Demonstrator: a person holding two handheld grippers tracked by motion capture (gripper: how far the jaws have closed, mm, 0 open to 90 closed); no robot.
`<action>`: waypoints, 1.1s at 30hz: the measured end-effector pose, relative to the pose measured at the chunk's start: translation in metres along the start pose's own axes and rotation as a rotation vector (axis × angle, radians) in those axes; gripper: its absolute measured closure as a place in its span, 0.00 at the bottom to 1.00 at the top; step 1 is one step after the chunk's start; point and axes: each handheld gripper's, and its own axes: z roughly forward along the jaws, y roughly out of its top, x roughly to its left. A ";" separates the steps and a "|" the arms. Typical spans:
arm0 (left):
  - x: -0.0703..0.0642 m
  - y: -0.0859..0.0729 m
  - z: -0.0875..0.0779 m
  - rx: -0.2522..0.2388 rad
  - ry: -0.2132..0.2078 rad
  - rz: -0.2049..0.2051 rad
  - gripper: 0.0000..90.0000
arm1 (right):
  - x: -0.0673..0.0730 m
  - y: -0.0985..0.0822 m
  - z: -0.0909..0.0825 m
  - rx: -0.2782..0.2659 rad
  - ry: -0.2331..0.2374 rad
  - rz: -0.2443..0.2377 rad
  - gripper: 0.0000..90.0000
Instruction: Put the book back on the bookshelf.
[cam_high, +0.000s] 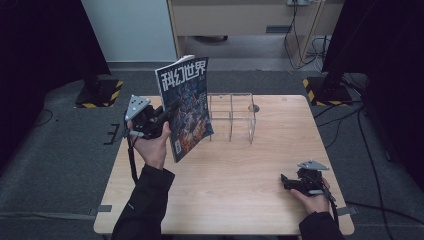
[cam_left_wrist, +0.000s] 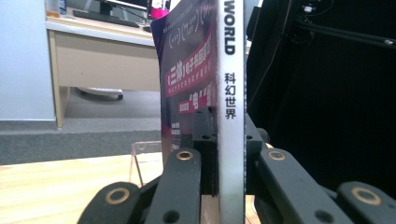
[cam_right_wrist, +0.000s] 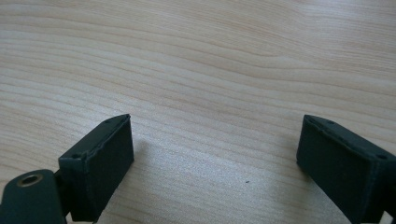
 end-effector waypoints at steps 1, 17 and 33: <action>0.001 0.000 0.001 -0.003 0.005 -0.002 0.92 | 0.000 0.000 0.000 0.000 0.000 0.000 0.12; 0.019 -0.002 0.026 -0.024 0.076 0.006 0.92 | 0.000 0.000 0.000 -0.002 -0.001 -0.001 0.12; 0.025 -0.017 0.057 -0.020 0.110 0.004 0.92 | 0.000 0.000 0.000 -0.003 0.000 -0.005 0.12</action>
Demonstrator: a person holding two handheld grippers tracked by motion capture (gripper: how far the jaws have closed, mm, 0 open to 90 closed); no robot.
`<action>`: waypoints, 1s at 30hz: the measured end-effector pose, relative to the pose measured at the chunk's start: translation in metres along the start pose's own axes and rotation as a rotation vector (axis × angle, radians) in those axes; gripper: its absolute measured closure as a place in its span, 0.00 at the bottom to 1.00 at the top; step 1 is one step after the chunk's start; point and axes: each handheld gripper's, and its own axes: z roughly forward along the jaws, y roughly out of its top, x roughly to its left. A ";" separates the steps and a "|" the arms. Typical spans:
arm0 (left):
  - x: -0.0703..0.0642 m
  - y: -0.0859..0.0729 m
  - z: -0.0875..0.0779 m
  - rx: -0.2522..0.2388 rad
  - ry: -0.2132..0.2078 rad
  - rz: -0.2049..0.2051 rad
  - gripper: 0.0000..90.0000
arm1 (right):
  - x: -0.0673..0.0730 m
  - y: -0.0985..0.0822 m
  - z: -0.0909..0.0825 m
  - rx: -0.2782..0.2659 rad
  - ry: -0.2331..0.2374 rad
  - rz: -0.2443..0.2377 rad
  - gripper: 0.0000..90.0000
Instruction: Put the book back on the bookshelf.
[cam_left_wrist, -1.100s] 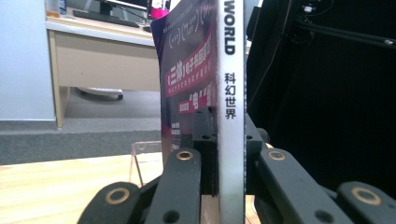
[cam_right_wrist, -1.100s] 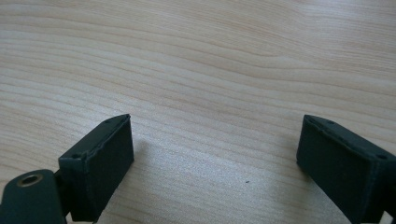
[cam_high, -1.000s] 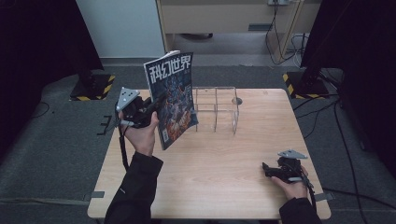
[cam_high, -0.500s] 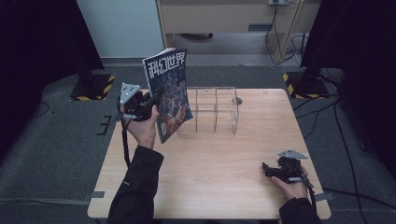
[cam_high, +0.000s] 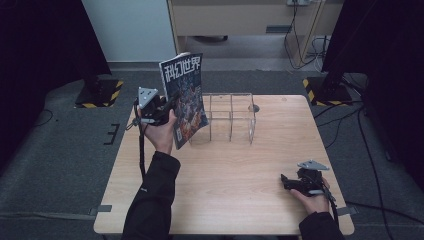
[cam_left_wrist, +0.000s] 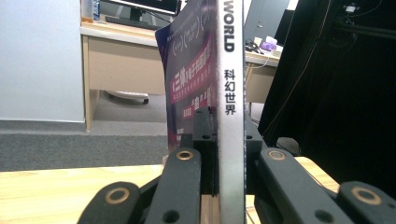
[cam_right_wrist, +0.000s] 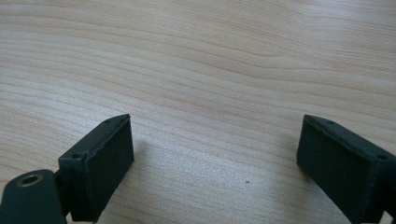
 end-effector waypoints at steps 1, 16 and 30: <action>0.000 -0.001 0.002 0.002 0.004 0.000 0.92 | 0.000 0.000 0.000 0.000 0.000 0.000 0.12; 0.003 -0.012 0.022 -0.011 0.031 0.001 0.92 | 0.000 0.000 0.000 0.001 -0.001 0.002 0.12; 0.006 -0.040 0.044 0.015 0.043 -0.026 0.92 | 0.000 0.000 0.000 0.001 -0.001 0.002 0.12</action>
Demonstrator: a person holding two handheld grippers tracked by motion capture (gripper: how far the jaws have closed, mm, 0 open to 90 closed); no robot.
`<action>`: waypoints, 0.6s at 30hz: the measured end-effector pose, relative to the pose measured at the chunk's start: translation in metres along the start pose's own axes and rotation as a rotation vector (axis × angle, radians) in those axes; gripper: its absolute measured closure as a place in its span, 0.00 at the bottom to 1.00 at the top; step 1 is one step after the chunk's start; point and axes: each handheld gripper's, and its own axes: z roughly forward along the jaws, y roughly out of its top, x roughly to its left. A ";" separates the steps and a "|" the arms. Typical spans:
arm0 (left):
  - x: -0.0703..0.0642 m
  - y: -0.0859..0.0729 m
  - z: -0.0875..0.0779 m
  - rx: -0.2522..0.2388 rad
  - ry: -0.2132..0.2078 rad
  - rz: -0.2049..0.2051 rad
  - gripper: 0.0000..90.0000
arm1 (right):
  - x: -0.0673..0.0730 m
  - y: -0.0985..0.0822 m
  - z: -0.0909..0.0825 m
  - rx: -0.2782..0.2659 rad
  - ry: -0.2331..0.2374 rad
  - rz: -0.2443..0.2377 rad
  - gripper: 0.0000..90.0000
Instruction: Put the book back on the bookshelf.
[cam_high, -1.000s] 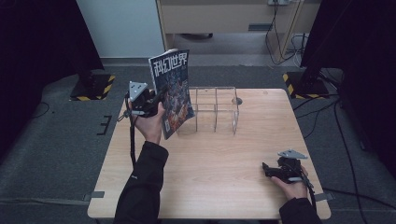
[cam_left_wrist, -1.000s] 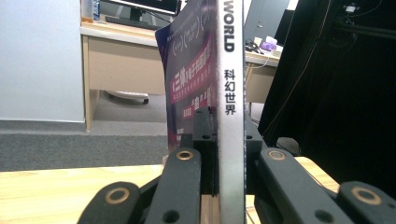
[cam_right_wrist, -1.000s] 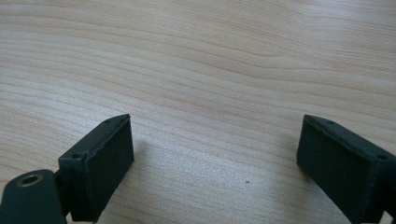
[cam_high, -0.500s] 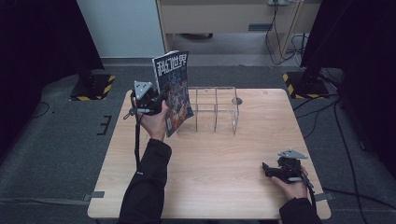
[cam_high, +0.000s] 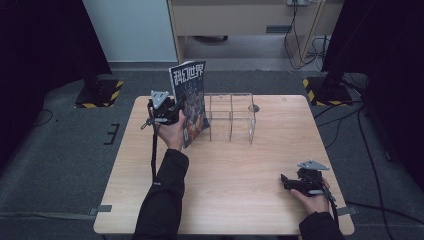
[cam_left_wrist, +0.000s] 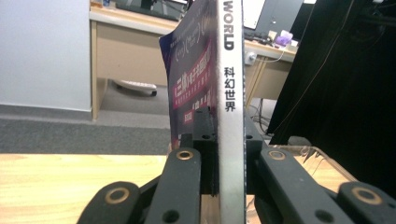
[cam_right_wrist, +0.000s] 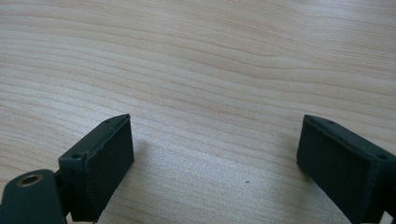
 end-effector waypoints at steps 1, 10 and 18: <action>0.000 -0.002 0.001 -0.003 -0.001 0.001 0.91 | 0.000 0.000 0.000 0.000 0.000 -0.001 0.12; -0.001 -0.012 0.002 -0.015 -0.010 0.010 0.91 | 0.000 0.000 0.000 -0.001 0.001 -0.002 0.12; 0.002 -0.025 -0.001 -0.020 -0.025 0.000 0.91 | 0.000 0.000 0.000 -0.001 -0.001 -0.001 0.12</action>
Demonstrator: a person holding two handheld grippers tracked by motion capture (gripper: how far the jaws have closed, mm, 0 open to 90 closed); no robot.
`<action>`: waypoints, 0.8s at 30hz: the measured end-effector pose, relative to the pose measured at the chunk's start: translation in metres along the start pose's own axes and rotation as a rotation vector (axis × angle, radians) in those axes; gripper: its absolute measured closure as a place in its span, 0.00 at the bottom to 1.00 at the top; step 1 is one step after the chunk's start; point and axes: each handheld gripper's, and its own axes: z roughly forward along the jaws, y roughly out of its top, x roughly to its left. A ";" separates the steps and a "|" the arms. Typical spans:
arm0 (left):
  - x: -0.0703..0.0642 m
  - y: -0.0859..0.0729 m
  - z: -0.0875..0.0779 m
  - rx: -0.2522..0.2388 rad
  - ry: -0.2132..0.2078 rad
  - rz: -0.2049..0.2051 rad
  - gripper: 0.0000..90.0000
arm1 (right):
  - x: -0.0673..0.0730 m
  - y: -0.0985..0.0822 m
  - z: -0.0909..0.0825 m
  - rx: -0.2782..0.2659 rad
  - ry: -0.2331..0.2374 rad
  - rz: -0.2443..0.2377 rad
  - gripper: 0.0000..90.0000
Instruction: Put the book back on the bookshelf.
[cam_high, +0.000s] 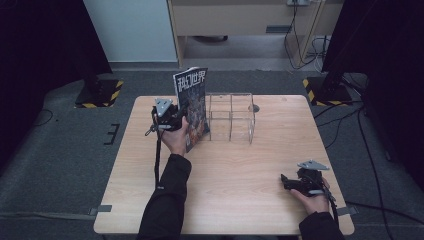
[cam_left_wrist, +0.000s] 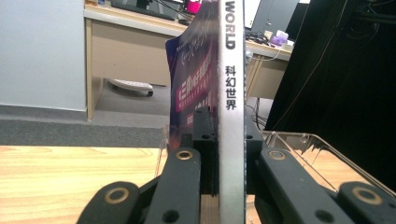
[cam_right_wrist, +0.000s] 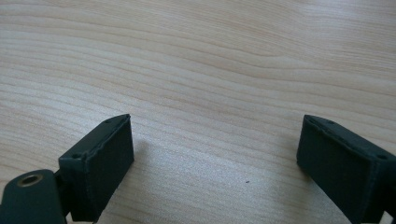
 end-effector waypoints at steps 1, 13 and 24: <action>0.001 -0.001 0.000 -0.003 -0.003 -0.007 0.91 | 0.000 0.000 0.000 -0.001 0.001 -0.001 0.12; 0.001 -0.011 -0.014 0.014 -0.018 0.019 0.91 | 0.000 0.000 0.000 0.000 0.001 0.004 0.12; 0.004 -0.019 -0.039 0.075 -0.027 0.052 0.91 | 0.000 0.000 0.000 0.000 0.001 0.001 0.12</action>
